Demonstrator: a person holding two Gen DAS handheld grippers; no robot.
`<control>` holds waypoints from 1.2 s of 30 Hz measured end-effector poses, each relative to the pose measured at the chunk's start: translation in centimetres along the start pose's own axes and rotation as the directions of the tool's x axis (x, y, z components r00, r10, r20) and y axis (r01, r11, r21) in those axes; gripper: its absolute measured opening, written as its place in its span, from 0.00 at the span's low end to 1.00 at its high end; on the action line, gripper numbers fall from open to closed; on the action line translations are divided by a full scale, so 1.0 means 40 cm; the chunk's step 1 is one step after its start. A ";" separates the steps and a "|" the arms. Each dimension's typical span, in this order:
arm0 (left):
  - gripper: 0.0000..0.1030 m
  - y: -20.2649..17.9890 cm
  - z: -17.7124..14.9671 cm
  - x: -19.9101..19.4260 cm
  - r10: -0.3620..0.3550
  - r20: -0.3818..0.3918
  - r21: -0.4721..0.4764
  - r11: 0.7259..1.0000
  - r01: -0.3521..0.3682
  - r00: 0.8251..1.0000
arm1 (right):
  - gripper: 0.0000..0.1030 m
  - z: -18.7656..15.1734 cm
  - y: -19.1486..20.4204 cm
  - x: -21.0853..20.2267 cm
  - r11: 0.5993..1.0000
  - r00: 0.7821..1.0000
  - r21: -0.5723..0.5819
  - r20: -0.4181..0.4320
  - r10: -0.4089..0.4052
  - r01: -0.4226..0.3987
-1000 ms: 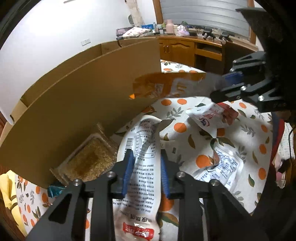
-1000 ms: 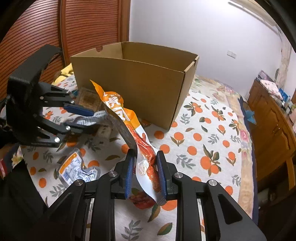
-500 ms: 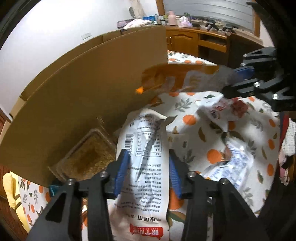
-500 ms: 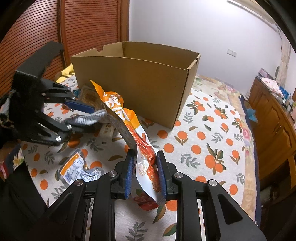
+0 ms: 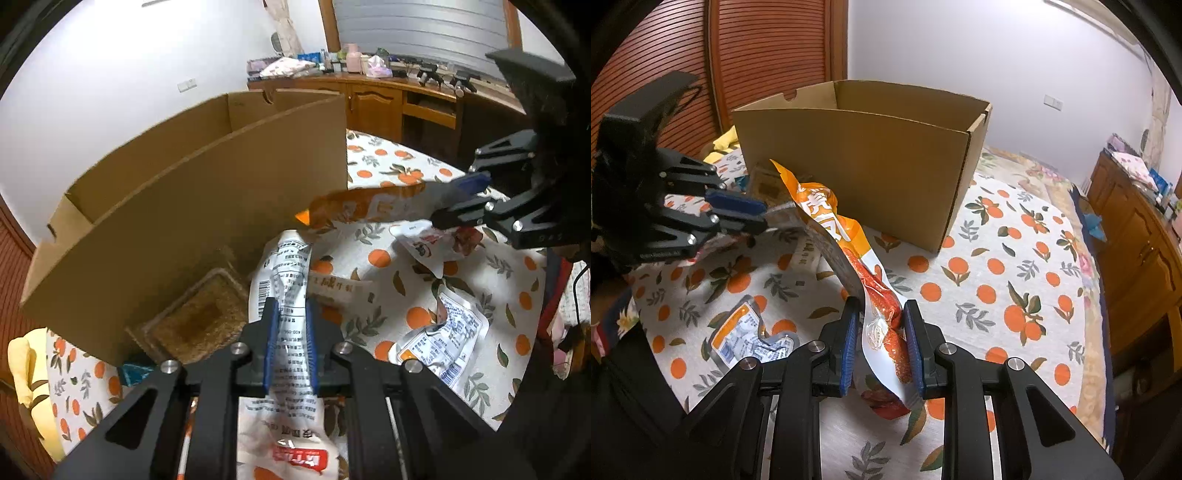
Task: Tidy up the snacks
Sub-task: 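Carry both bags over the box and lower them inside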
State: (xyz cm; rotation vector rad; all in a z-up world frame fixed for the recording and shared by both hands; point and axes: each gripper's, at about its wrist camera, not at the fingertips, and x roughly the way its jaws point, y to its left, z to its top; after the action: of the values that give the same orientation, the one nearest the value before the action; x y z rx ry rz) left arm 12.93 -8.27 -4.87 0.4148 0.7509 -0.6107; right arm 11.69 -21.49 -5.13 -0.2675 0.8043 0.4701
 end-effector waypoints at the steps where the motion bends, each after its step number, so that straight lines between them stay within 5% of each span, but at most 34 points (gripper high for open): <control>1: 0.09 0.006 0.000 -0.003 -0.004 0.003 -0.011 1.000 0.004 1.000 | 0.22 0.000 0.002 0.001 1.000 1.000 -0.001 -0.001 0.001 -0.001; 18: 0.09 0.033 -0.001 -0.107 -0.040 0.127 -0.088 0.995 0.051 0.991 | 0.22 0.028 0.011 -0.043 1.000 0.997 0.007 0.072 -0.007 0.007; 36: 0.09 0.075 0.123 -0.223 0.006 0.259 -0.098 0.995 0.021 0.966 | 0.22 0.179 0.003 -0.144 0.998 0.971 0.011 0.230 -0.061 0.060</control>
State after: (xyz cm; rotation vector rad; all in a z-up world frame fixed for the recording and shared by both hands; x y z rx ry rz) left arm 12.22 -5.49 5.36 0.2336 0.5307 -0.6177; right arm 12.67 -20.23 3.93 -0.2281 0.5691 0.4327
